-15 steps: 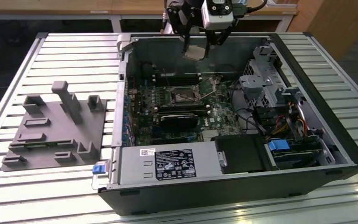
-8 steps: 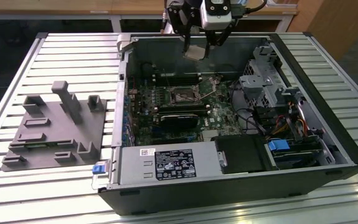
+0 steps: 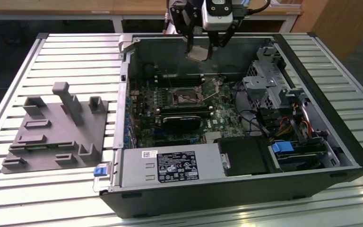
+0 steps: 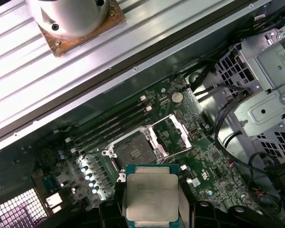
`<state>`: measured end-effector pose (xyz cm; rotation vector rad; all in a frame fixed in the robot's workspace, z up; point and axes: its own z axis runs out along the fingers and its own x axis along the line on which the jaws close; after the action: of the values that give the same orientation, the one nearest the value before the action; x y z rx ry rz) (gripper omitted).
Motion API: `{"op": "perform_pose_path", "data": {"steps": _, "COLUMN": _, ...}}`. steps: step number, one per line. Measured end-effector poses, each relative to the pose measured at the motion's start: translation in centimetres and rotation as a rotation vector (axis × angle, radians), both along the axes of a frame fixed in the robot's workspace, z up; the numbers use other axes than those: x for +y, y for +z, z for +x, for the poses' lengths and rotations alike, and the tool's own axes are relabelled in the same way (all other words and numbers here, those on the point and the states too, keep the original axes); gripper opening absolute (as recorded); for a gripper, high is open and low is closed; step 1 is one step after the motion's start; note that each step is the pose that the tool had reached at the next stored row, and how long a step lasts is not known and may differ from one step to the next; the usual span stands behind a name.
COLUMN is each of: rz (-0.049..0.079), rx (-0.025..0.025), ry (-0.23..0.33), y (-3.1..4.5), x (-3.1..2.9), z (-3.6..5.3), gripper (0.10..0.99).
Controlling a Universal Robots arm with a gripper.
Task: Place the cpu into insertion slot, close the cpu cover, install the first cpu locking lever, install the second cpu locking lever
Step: 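Place the cpu into insertion slot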
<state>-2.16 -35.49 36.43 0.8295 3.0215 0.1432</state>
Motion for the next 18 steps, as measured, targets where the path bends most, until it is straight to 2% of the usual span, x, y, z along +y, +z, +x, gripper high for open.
{"op": "perform_pose_path", "data": {"steps": 18, "rz": 0.000, "rx": 0.0000, "ry": -0.086, "y": -0.11, "x": 0.00, "z": 0.00, "gripper": 0.525}}
